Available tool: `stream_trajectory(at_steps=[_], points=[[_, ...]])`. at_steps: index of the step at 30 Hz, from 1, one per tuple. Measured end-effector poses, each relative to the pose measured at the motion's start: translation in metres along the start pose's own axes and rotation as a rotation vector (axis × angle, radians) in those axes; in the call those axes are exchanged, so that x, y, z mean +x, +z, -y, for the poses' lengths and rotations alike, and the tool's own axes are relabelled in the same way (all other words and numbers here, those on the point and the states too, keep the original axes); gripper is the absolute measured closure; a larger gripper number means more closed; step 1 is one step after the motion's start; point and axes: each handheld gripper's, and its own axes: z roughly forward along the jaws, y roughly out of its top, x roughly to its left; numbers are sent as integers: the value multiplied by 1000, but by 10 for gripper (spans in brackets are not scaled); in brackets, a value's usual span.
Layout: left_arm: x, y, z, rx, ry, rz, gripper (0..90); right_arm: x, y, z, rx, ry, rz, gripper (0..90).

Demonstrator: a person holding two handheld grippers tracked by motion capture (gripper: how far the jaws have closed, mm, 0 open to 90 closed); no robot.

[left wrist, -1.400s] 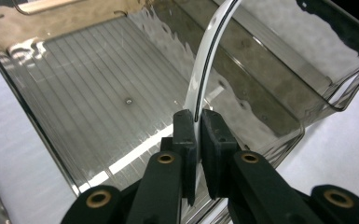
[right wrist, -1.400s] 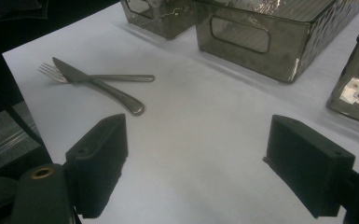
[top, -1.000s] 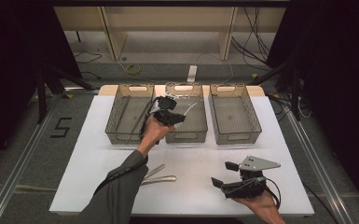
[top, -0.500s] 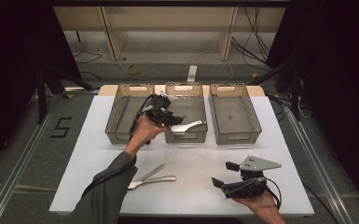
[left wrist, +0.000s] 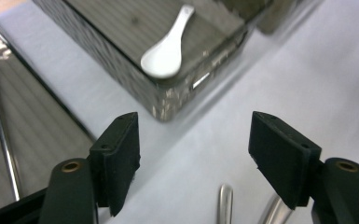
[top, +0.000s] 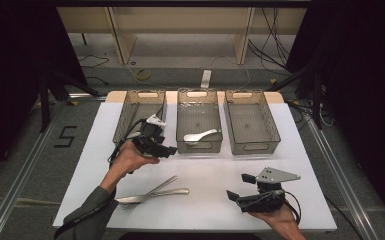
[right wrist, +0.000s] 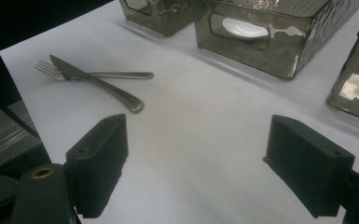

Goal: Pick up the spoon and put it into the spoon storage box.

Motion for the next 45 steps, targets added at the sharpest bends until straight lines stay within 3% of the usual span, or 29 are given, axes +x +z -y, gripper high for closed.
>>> stream_trajectory(at_steps=[3,7,19,33,45], points=[[-6,-1,10,45,52,-13,305,0,0,0,-1,-3,1,216],[-10,-3,21,88,87,-20,288,0,0,0,0,0,2,216],[-14,-14,51,174,111,-18,234,1,0,0,5,-8,-1,216],[-25,-10,62,245,152,-24,202,0,0,0,2,-9,-4,216],[-38,-8,64,274,211,11,197,0,0,0,5,-8,-3,217]])
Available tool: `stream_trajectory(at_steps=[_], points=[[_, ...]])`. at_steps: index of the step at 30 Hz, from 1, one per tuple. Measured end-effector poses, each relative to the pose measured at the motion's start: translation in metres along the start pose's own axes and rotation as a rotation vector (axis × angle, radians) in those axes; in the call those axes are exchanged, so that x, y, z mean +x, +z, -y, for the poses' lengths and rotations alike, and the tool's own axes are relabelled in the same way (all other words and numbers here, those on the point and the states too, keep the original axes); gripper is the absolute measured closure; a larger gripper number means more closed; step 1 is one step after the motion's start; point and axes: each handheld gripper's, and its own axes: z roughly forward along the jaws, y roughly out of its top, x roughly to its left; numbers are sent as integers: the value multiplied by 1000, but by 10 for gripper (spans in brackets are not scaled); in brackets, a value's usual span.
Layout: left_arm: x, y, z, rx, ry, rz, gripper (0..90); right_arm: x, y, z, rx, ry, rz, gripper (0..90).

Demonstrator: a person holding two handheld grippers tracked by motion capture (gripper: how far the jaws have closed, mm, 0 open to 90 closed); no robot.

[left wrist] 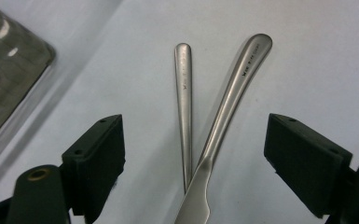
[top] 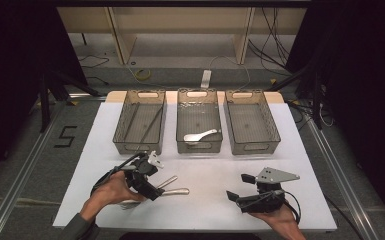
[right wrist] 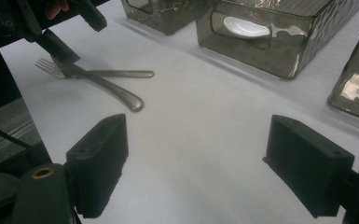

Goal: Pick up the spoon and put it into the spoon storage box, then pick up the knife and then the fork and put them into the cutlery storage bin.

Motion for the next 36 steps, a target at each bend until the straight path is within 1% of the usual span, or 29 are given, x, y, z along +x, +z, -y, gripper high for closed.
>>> stream_trajectory(at_steps=[3,4,11,14,20,21,23,25,26,28,30,32,33,36], points=[[-2,2,1,13,11,-9,199,0,0,0,1,0,0,217],[-4,3,1,24,19,-14,199,0,0,0,2,0,0,217],[-4,7,3,46,22,-15,203,0,0,0,2,0,-1,217],[-4,9,3,57,33,-24,205,0,1,0,3,-1,-1,217],[-6,13,4,83,48,-27,211,-1,0,1,0,0,-1,217],[-6,14,4,82,43,-27,212,-1,0,0,2,-1,0,217],[-7,15,4,89,50,-29,217,0,0,0,6,-2,-2,217],[-8,18,5,106,62,-39,220,1,1,0,7,-10,-1,217],[-7,18,6,115,70,-42,223,1,1,0,7,-9,0,217],[-8,19,6,116,67,-39,233,1,1,0,10,-11,0,217],[-8,20,6,124,77,-39,243,1,1,0,12,-12,1,217],[-9,21,6,125,78,-37,258,1,1,0,12,-16,1,217],[-10,23,7,137,92,-41,268,1,1,0,12,-16,1,218],[-10,28,8,153,97,-51,297,1,1,0,15,-17,2,218]])
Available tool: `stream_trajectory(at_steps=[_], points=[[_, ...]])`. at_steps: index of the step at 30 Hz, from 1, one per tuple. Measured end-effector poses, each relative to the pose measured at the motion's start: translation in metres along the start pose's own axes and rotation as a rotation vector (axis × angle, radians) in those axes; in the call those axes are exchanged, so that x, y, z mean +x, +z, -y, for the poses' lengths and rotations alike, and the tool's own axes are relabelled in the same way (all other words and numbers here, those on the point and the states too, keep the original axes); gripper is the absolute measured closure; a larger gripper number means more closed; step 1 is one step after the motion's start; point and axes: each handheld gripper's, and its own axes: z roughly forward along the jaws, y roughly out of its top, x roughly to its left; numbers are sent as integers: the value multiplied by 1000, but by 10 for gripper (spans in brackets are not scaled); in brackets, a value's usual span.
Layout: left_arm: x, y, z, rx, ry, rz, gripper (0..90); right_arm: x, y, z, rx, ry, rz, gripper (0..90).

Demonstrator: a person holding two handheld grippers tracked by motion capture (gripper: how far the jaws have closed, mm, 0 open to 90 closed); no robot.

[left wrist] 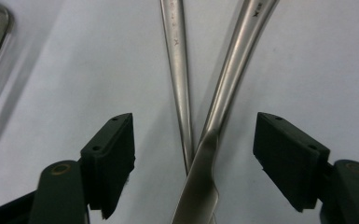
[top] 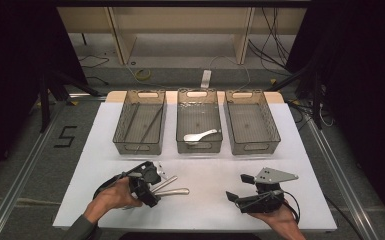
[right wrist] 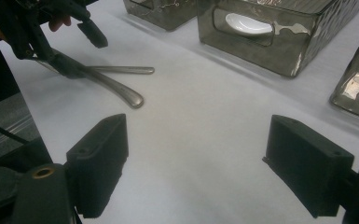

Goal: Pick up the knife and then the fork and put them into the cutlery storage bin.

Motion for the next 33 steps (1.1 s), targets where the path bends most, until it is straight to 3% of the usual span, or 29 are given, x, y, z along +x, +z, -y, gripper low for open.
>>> stream_trajectory(at_steps=[6,10,13,14,16,20,25,33], points=[[0,10,0,39,20,9,356,1,1,0,3,0,-1,219],[1,10,-2,25,17,17,420,1,1,0,5,-1,-1,219],[1,11,-4,29,12,36,461,1,1,0,4,-1,-1,219],[2,10,-4,41,33,46,479,1,0,0,5,-2,-1,220],[2,10,-4,41,33,54,526,1,1,0,3,-2,-1,220],[5,11,-4,39,2,97,570,2,1,0,3,-4,-1,223],[7,11,-4,41,9,119,649,2,0,0,2,-6,-2,224],[7,10,-5,46,31,113,742,2,0,-1,1,-7,-1,224]])
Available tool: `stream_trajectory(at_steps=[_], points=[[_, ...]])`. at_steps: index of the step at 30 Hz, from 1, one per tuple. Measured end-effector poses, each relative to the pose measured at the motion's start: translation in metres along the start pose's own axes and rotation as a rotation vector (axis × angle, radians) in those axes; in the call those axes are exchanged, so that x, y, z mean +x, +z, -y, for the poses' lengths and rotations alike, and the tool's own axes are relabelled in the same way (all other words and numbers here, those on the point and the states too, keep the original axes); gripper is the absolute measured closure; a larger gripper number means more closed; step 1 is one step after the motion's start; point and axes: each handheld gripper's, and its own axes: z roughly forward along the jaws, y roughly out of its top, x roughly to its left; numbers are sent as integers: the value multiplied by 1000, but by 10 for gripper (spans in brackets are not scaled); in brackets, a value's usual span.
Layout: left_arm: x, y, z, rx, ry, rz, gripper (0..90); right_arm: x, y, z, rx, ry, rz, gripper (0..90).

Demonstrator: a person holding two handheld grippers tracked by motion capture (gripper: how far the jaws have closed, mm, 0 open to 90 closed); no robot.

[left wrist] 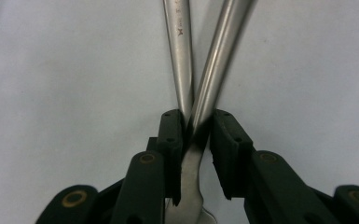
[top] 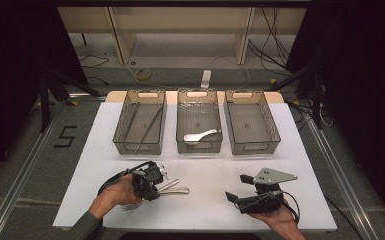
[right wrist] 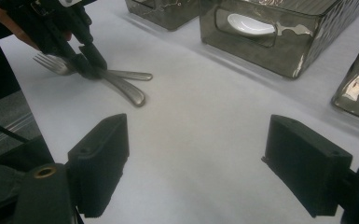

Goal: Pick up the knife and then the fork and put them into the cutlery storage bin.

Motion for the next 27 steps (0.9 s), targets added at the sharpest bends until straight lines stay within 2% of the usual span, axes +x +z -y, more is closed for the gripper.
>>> stream_trajectory(at_steps=[2,5,11,12,14,22,25,27], points=[[0,-1,0,10,16,-3,766,0,0,0,0,1,0,224],[0,-1,0,1,22,2,787,0,0,0,-1,1,-1,225],[2,-1,2,-4,8,27,793,0,0,0,-1,1,-1,225],[2,-1,2,-10,-4,35,793,0,0,0,0,4,0,225],[4,-3,2,-1,5,42,793,-1,0,0,-1,4,0,225],[2,-8,2,-21,-9,24,796,-1,-1,0,-2,5,1,225],[3,-11,2,-30,-24,-8,798,-1,-1,0,-3,4,0,225],[3,-12,3,-32,-29,-3,798,-1,-1,0,-2,3,1,225]])
